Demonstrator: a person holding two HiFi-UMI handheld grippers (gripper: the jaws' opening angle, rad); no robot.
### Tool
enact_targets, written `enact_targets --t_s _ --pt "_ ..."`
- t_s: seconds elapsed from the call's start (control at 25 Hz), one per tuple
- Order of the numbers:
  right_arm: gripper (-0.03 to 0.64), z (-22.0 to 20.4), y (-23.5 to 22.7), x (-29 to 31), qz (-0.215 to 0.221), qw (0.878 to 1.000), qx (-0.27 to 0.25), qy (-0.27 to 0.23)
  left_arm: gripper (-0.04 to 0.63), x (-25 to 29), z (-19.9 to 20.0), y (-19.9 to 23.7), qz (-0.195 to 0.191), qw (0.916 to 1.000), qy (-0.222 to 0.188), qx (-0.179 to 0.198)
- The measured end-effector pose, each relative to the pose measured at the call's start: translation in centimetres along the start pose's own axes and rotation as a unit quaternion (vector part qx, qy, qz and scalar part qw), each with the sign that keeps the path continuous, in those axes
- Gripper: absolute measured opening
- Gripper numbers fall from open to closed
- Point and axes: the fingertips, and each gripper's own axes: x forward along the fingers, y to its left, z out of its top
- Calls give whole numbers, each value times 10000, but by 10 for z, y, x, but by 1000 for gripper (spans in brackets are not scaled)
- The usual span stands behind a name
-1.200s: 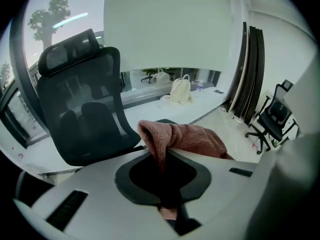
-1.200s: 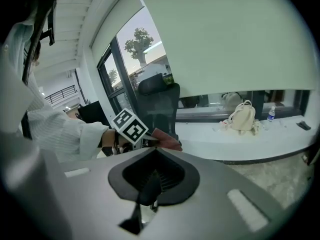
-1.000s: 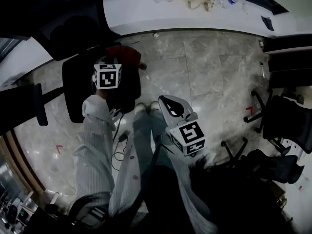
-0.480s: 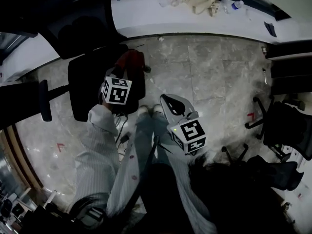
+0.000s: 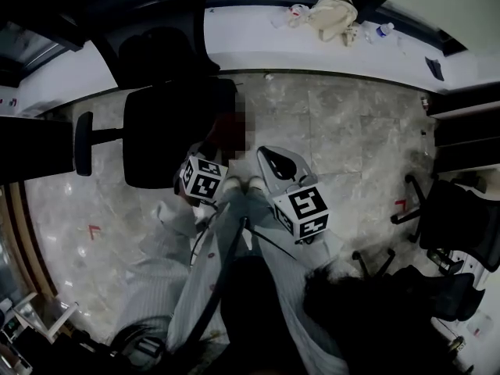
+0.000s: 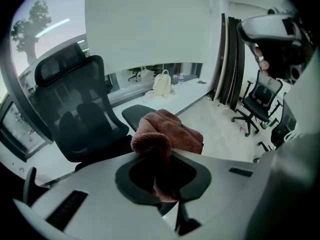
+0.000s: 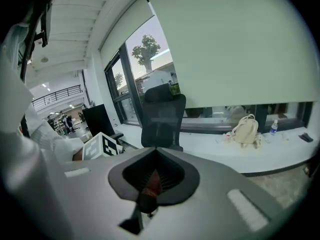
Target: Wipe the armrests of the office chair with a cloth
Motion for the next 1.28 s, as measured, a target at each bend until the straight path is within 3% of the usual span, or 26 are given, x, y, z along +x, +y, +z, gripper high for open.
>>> enact_targets --t_s 0.12,0.2,0.28,0.52,0.68,0.76,0.92,1.28 --pt "2 8 4 -6 -62 9997 -209 -92 32 -9 12 6 -39 9992 -261 -286" --pt "2 23 6 -15 -141 9989 -377 -259 32 -31 40 10 -24 9951 -842 -515" --pt "2 49 7 -26 -209 9969 -514 -551 32 -69 81 16 61 9853 -1598 -597" --pt "2 141 17 -83 -433 9791 -763 -1835 32 -216 194 13 419 9355 -3472 -503" --pt "0 180 29 -114 -515 9635 -950 -2448 32 -286 231 4 496 9006 -4270 -641" --pt "0 187 31 -120 -544 9603 -1042 -2532 32 -305 238 -5 579 8907 -4473 -572" --pt "0 186 32 -122 -526 9621 -1025 -2472 32 -314 238 -20 626 8895 -4509 -392" --pt "0 181 29 -116 -461 9664 -1058 -2299 32 -309 237 -17 595 8928 -4439 -471"
